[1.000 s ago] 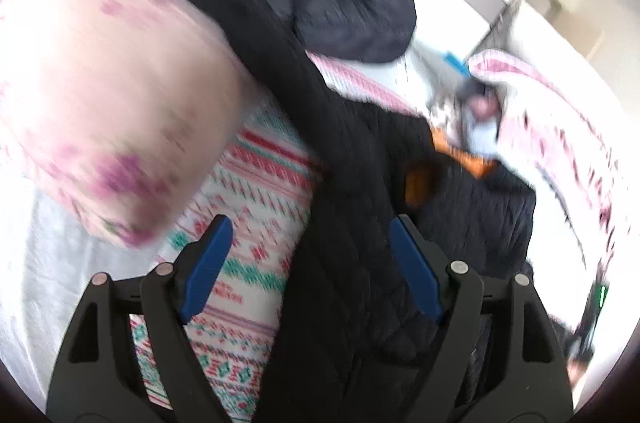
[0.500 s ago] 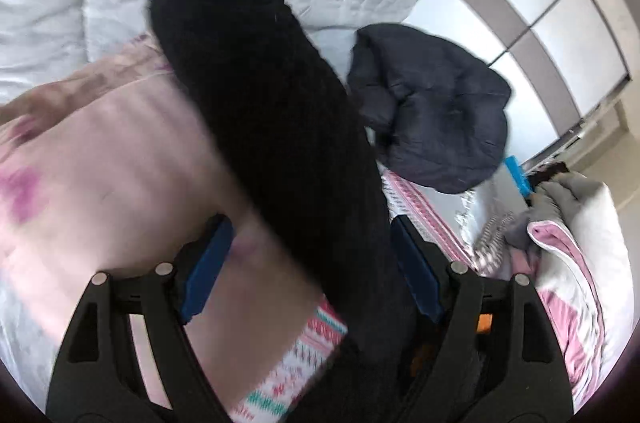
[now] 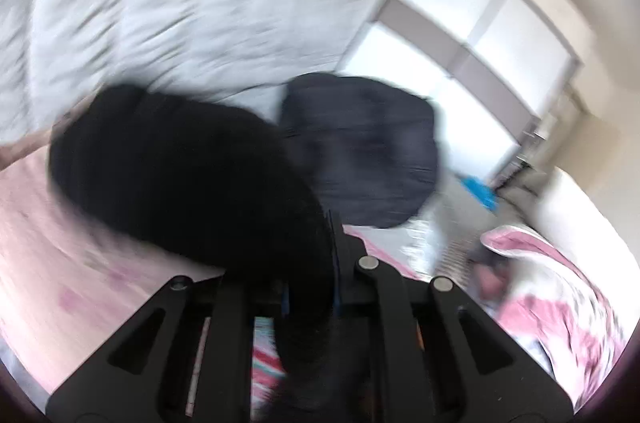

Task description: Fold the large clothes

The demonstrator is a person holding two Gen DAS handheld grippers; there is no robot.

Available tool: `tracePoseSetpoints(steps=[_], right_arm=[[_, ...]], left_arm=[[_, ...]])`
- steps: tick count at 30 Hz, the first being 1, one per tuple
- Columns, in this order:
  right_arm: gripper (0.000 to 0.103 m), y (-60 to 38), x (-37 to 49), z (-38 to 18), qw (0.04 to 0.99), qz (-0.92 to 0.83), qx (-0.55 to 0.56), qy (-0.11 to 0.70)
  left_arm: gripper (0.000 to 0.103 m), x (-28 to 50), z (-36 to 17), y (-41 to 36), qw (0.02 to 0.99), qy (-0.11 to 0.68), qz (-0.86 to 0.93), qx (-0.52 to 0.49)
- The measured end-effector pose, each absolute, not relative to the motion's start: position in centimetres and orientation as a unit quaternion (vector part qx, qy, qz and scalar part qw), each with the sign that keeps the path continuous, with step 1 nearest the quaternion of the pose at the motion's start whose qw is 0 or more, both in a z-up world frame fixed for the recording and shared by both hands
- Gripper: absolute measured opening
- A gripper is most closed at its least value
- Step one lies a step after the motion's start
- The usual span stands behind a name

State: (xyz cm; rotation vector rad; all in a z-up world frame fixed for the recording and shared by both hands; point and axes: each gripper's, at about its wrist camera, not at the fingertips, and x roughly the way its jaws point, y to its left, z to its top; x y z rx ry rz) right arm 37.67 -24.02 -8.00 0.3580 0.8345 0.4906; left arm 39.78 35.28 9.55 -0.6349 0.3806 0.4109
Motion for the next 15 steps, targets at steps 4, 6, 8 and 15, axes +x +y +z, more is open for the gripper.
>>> tracePoseSetpoints(steps=[4, 6, 8, 15], right_arm=[[0.072, -24.1, 37.8, -8.2, 0.869, 0.228, 0.175, 0.403], [0.072, -24.3, 37.8, -8.4, 0.868, 0.228, 0.18, 0.404], [0.072, -24.4, 37.7, -8.4, 0.868, 0.227, 0.18, 0.404], [0.072, -25.3, 37.5, -8.3, 0.869, 0.217, 0.188, 0.403]], left_arm=[[0.016, 41.1, 12.7, 26.4, 0.951, 0.173, 0.089, -0.242], [0.02, 42.3, 12.9, 20.3, 0.962, 0.198, 0.015, -0.189], [0.04, 43.5, 11.7, 15.0, 0.961, 0.242, -0.044, -0.125], [0.06, 43.9, 1.5, -2.7, 0.909, 0.347, -0.113, 0.202]])
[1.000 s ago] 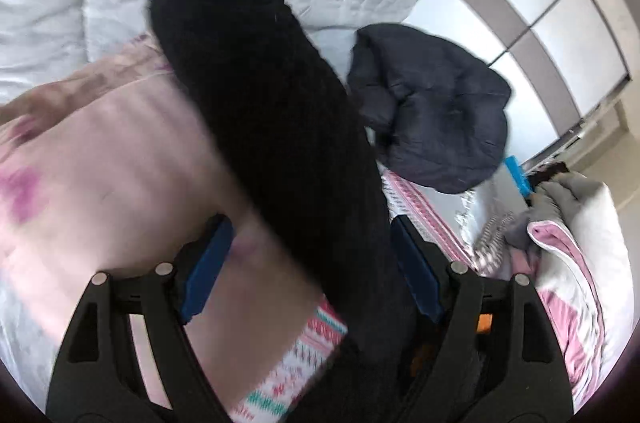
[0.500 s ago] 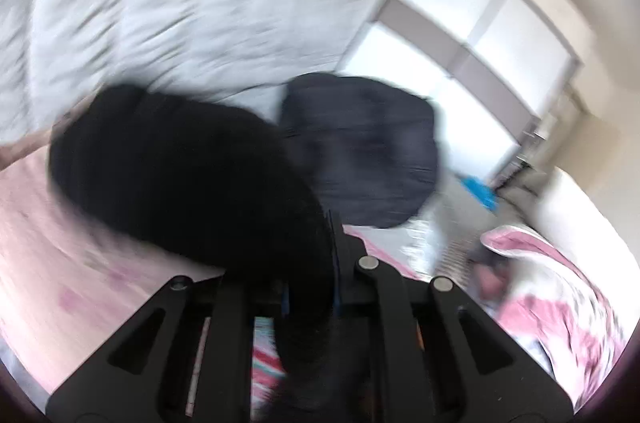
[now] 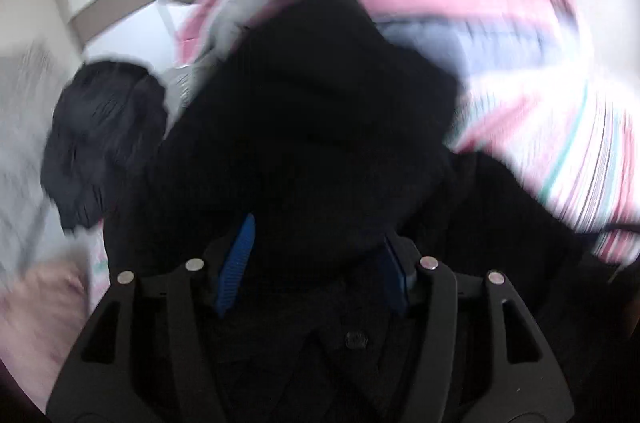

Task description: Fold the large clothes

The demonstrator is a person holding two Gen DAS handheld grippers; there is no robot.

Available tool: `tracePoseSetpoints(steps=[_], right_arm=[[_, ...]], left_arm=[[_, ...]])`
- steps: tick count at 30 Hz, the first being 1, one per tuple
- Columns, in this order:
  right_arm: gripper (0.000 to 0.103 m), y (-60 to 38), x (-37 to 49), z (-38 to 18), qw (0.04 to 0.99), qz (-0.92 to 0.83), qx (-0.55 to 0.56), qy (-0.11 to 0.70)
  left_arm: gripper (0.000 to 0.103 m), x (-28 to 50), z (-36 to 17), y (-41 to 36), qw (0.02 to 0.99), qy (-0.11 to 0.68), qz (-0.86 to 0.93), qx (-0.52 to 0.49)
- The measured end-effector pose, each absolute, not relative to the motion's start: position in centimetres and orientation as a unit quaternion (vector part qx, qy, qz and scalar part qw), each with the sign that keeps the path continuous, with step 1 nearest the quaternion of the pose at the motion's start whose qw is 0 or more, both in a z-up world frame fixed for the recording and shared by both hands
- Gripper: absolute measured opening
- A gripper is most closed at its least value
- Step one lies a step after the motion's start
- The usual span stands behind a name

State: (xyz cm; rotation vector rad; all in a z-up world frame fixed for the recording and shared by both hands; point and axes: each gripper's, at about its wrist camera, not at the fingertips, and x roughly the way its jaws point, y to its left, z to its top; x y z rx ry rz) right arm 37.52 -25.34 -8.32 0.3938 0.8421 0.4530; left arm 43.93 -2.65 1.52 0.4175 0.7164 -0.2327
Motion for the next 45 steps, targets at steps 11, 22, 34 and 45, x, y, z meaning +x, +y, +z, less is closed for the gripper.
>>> tracePoseSetpoints(steps=[11, 22, 34, 45], right_arm=[[0.072, -27.4, 36.8, -7.3, 0.871, 0.218, 0.203, 0.39], [0.072, -26.8, 36.8, -7.8, 0.87, 0.209, 0.197, 0.4], [0.072, -26.1, 37.0, -8.5, 0.869, 0.2, 0.195, 0.409], [0.072, -26.7, 37.3, -8.6, 0.867, 0.198, 0.197, 0.412]], left_arm=[[0.061, 44.9, -0.4, 1.4, 0.9, 0.409, -0.106, 0.112], [0.048, 48.3, -6.5, 11.2, 0.865, 0.488, -0.017, -0.112], [0.049, 47.8, -2.5, 6.7, 0.888, 0.448, -0.029, -0.095], [0.051, 55.4, -8.1, -2.6, 0.864, 0.502, 0.003, -0.041]])
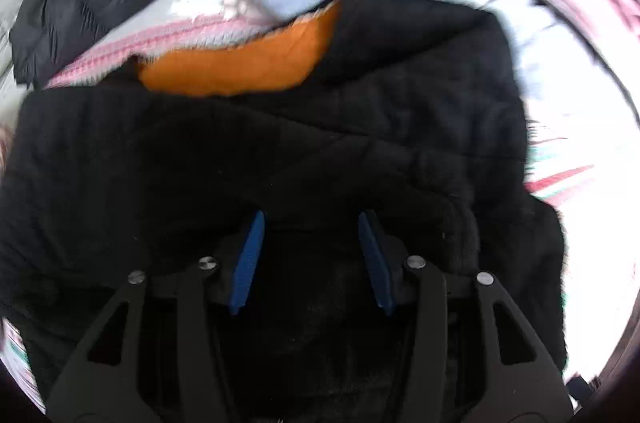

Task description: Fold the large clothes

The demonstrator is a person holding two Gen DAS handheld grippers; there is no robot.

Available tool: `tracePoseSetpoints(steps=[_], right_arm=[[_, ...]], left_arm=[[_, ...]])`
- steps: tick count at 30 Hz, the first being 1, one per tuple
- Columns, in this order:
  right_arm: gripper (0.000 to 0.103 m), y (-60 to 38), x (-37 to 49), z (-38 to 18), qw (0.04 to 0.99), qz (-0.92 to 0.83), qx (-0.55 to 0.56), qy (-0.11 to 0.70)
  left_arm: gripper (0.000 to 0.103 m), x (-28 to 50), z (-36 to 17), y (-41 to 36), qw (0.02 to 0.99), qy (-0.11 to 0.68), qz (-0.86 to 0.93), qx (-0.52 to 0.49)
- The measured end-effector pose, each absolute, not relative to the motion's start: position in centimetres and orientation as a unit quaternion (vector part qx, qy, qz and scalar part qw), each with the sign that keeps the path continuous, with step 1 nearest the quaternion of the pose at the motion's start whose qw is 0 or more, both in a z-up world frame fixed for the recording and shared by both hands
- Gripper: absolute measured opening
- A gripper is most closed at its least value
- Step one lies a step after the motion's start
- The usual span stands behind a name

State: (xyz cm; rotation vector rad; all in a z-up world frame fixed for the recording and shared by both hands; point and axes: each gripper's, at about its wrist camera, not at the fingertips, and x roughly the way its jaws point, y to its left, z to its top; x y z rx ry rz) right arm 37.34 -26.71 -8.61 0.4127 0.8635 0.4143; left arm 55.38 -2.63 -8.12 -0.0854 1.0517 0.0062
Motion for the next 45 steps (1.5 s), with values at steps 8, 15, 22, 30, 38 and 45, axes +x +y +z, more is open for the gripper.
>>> tracePoseSetpoints(steps=[8, 15, 22, 30, 38, 45], right_arm=[[0.072, -25.9, 37.4, -8.9, 0.864, 0.207, 0.176, 0.423], [0.072, -25.3, 37.4, -9.2, 0.866, 0.204, 0.156, 0.429], [0.072, -24.4, 37.2, -9.0, 0.882, 0.177, 0.101, 0.425], [0.072, -25.9, 36.1, -9.5, 0.876, 0.15, 0.094, 0.448], [0.072, -31.1, 30.1, -9.6, 0.868, 0.133, 0.134, 0.458], [0.072, -39.0, 20.6, -13.0, 0.852, 0.105, 0.24, 0.452]], left_arm=[[0.051, 53.9, -7.9, -4.1, 0.882, 0.47, 0.022, 0.017], [0.074, 44.6, -3.6, -0.1, 0.898, 0.436, 0.057, 0.03], [0.075, 30.2, -2.5, 12.0, 0.886, 0.442, 0.111, -0.087], [0.075, 17.2, -5.5, 21.9, 0.85, 0.467, 0.141, -0.198], [0.072, 9.3, -8.1, 23.2, 0.836, 0.48, 0.105, -0.243], [0.058, 5.4, -9.5, 21.9, 0.84, 0.464, 0.069, -0.274]])
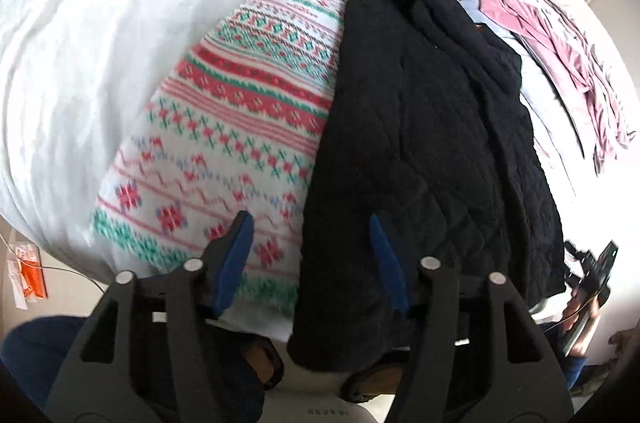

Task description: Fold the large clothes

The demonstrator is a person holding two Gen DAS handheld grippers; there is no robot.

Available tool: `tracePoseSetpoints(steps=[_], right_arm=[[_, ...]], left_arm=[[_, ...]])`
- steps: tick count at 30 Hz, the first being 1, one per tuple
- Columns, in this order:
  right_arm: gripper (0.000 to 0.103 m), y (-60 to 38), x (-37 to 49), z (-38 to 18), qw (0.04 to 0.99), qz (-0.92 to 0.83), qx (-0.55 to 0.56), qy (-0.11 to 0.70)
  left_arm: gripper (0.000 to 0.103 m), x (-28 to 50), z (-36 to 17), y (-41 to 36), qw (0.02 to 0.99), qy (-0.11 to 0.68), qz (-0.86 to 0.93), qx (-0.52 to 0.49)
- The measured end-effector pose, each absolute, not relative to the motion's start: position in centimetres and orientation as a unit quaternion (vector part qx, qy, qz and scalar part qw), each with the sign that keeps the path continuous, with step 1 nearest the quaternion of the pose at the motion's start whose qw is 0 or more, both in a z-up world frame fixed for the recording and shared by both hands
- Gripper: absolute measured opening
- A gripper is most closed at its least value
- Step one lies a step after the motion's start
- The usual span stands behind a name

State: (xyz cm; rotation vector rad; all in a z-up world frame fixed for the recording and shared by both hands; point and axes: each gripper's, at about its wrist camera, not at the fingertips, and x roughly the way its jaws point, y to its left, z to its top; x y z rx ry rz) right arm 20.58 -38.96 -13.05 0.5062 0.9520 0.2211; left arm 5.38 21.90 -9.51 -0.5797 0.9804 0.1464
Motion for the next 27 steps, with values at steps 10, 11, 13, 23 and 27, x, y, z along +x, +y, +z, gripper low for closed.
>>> tracePoseSetpoints(steps=[10, 11, 13, 23, 27], right_arm=[[0.072, -40.8, 16.1, -14.4, 0.828, 0.139, 0.306, 0.449], [0.072, -40.9, 15.9, -14.7, 0.823, 0.139, 0.316, 0.451], [0.068, -40.8, 15.5, -15.5, 0.814, 0.141, 0.333, 0.454], [0.033, -39.8, 14.0, -15.0, 0.824, 0.158, 0.354, 0.412], [0.03, -39.0, 14.5, -15.1, 0.83, 0.145, 0.33, 0.425]], left_arm=[[0.055, 4.5, -10.9, 19.8, 0.835, 0.461, 0.029, -0.299], [0.055, 4.5, -10.9, 19.6, 0.836, 0.461, 0.03, -0.297], [0.053, 4.5, -11.1, 18.9, 0.84, 0.461, 0.034, -0.286], [0.025, 4.3, -10.7, 17.6, 0.849, 0.447, 0.034, -0.278], [0.025, 4.7, -10.8, 17.0, 0.854, 0.445, 0.038, -0.268]])
